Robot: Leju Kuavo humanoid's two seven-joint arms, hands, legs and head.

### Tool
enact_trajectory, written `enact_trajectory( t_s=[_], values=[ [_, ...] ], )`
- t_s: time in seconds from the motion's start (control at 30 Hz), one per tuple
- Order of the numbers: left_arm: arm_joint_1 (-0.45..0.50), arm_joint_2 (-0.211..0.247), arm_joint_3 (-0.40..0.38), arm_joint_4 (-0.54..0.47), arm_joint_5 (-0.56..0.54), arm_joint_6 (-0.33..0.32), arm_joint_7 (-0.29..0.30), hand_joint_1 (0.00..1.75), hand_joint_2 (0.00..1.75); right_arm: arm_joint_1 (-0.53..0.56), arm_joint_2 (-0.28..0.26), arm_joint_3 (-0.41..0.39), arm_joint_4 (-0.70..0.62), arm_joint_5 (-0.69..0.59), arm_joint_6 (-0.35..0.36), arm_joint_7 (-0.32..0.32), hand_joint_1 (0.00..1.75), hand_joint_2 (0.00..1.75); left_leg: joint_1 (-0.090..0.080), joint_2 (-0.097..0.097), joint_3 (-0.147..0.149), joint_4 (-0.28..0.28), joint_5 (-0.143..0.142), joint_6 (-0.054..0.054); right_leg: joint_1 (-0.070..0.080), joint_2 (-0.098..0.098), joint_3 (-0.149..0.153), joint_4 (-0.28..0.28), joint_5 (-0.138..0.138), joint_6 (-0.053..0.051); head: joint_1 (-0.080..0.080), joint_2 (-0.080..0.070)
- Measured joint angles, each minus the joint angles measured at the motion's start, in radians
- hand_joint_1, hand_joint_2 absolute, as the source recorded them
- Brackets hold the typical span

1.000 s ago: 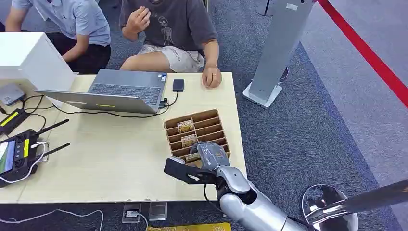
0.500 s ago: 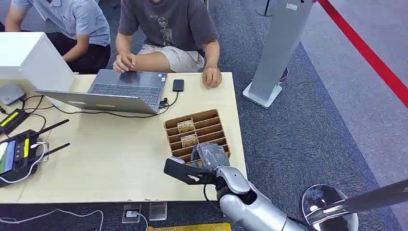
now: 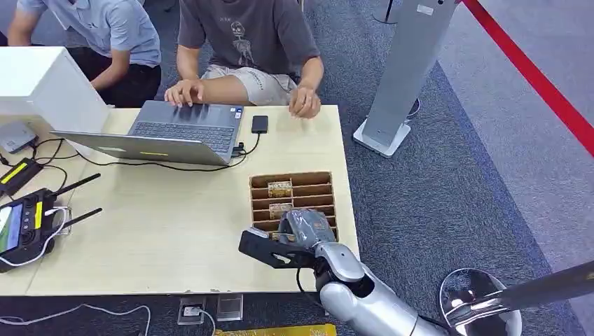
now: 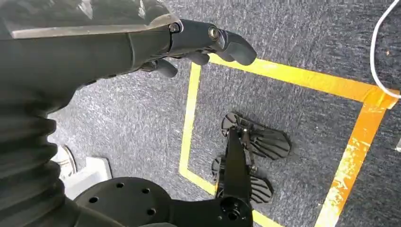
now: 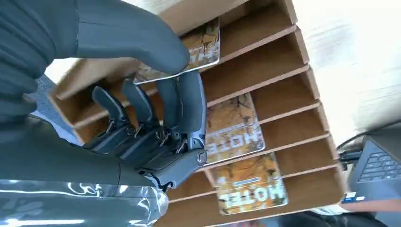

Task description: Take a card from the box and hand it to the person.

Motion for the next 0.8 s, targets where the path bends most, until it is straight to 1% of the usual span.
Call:
enact_trajectory(
  t_s=[0.13,0.27,0.4,0.47,0.53,0.6,0.67,0.8],
  values=[
    [0.0,0.0,0.0,0.0,0.005,0.016,0.004,0.0,1.75,0.0,0.0,0.0,0.0,0.001,-0.003,-0.013,1.55,1.75,0.0,0.0,0.0,0.0,0.0,0.0,0.0,0.0,0.0,0.0,0.0,0.0,0.0,0.0],
    [0.0,0.0,0.0,0.0,0.009,0.016,0.004,0.0,1.75,0.0,0.0,0.0,0.0,0.008,-0.032,-0.048,1.55,1.75,0.0,0.0,0.0,0.0,0.0,0.0,0.0,0.0,0.0,0.0,0.0,0.0,-0.001,0.0],
    [0.0,0.0,0.0,0.0,0.011,0.011,-0.002,0.0,1.75,-0.003,-0.002,-0.004,-0.021,0.018,-0.095,-0.122,1.55,1.75,0.0,0.0,0.0,0.0,0.0,0.0,0.0,0.0,0.0,0.0,0.0,0.0,0.0,0.0],
    [0.0,0.0,0.0,0.0,0.011,0.007,-0.005,0.0,1.75,-0.005,-0.007,-0.007,-0.044,0.028,-0.126,-0.176,1.55,1.75,0.0,0.0,0.0,0.0,0.0,0.0,0.0,0.0,0.0,0.0,0.0,0.0,0.0,0.0],
    [0.001,0.0,0.0,0.0,0.01,0.003,-0.01,0.0,1.75,-0.007,-0.013,-0.013,-0.072,0.053,-0.162,-0.257,1.55,1.75,0.0,0.0,0.0,0.0,0.0,0.0,0.0,0.0,0.0,0.0,0.0,0.0,0.0,0.0],
    [0.0,0.0,0.0,0.0,0.01,-0.002,-0.013,0.0,1.75,-0.009,-0.021,-0.022,-0.107,0.07,-0.185,-0.317,1.55,1.75,0.0,0.0,0.0,0.0,0.0,0.0,0.0,0.0,0.0,0.0,0.0,0.0,0.0,0.0],
    [0.001,0.0,0.0,0.0,0.008,-0.003,-0.016,0.0,1.75,-0.01,-0.029,-0.033,-0.139,0.085,-0.191,-0.348,1.55,1.75,0.0,0.0,0.0,0.0,0.0,0.0,0.0,0.0,0.0,0.0,0.0,0.0,0.0,0.0],
    [0.001,0.0,0.0,0.0,0.003,-0.008,-0.021,0.0,1.75,-0.029,-0.043,-0.059,-0.177,0.095,-0.18,-0.353,1.55,1.75,0.0,0.0,0.0,0.0,0.0,0.0,0.0,0.0,0.0,0.0,0.0,0.0,0.0,0.0]
  ],
)
